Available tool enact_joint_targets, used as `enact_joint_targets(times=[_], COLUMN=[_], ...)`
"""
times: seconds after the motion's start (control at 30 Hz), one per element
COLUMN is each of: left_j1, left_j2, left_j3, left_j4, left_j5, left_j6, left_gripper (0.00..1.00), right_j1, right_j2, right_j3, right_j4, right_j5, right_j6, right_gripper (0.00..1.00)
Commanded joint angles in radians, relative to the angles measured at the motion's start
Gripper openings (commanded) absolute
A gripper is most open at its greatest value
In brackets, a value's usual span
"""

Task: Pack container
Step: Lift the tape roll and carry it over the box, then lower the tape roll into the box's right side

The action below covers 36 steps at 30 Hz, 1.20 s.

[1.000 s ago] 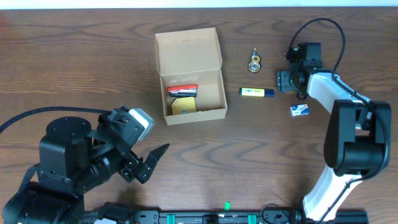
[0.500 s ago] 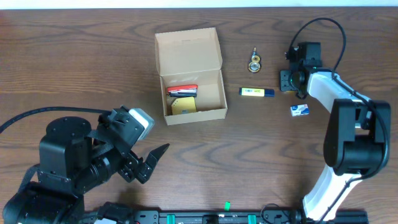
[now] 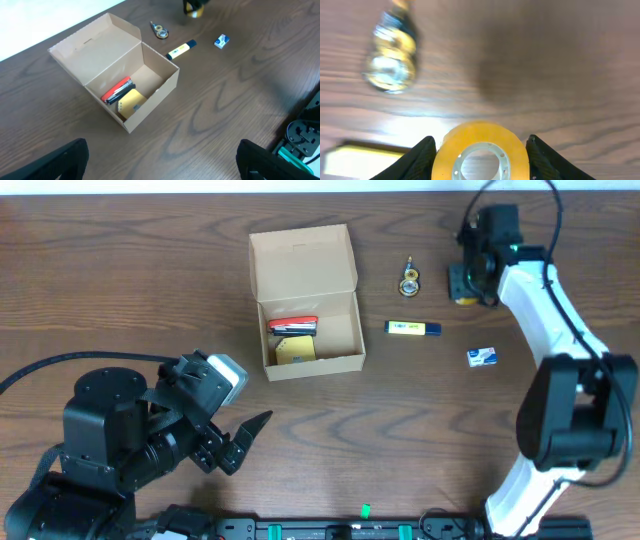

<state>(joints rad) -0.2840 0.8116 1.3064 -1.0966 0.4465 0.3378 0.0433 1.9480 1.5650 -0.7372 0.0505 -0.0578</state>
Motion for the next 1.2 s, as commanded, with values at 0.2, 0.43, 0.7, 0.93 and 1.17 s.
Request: enact_joint_targets(times=[0.2,0.43,0.7,0.93,1.17], left_j1=[0.002,0.002,0.002,0.002,0.002], left_j2=[0.0,0.0,0.0,0.0,0.0], left_j3=[0.019,0.019,0.019,0.019,0.019], left_j4=[0.0,0.0,0.0,0.0,0.0], left_j5=[0.015,0.014,0.014,0.015,0.014], left_j6=[0.006,0.006,0.006,0.006,0.006], left_gripper=[0.95,0.95,0.95,0.95,0.95], right_j1=[0.24,0.418,0.532,0.569,0.576], right_j2=[-0.199,-0.205,-0.199,-0.195,-0.17], right_j3=[0.071,0.069,0.069,0.063,0.063], right_j4=[-0.063,-0.105,-0.104,-0.083,-0.077], right_j5=[-0.037,-0.036,-0.032,0.003,0.028], right_j6=[0.013,0.092,0.177,0.211,0.23], right_gripper=[0.01,0.01,0.01,0.01,0.01])
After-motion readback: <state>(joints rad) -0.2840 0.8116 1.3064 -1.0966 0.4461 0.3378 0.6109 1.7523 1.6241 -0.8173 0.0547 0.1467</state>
